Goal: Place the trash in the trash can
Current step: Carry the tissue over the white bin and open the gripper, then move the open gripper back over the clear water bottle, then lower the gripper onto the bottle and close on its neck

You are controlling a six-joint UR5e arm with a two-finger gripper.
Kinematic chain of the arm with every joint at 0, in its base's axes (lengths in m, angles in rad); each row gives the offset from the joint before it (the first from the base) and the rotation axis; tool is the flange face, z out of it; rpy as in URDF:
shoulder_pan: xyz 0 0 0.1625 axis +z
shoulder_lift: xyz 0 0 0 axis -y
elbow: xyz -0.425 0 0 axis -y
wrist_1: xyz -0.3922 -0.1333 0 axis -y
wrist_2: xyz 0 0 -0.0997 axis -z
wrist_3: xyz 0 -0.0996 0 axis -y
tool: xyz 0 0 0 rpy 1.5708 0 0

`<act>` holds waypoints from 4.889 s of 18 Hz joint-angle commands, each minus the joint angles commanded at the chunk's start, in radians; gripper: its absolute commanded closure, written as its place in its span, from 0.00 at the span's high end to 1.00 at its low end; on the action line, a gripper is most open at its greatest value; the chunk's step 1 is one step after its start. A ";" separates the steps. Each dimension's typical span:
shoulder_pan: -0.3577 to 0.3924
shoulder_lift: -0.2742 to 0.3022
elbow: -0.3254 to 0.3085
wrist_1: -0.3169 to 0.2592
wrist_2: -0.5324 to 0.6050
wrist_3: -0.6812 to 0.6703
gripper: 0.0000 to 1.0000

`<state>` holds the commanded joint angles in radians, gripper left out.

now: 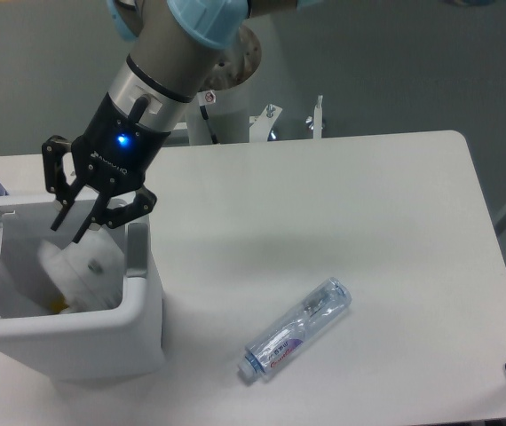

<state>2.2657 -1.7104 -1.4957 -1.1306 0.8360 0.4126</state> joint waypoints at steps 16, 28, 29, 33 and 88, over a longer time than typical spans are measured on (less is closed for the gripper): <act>0.185 -0.047 0.018 0.189 0.205 -0.071 1.00; 0.227 -0.273 0.077 0.244 0.380 0.234 1.00; 0.226 -0.294 0.078 0.248 0.380 0.265 1.00; 0.219 -0.356 0.065 0.250 0.382 0.426 1.00; 0.044 -0.555 0.063 0.296 0.592 0.451 0.24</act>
<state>2.3102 -2.2657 -1.4327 -0.8345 1.4281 0.8636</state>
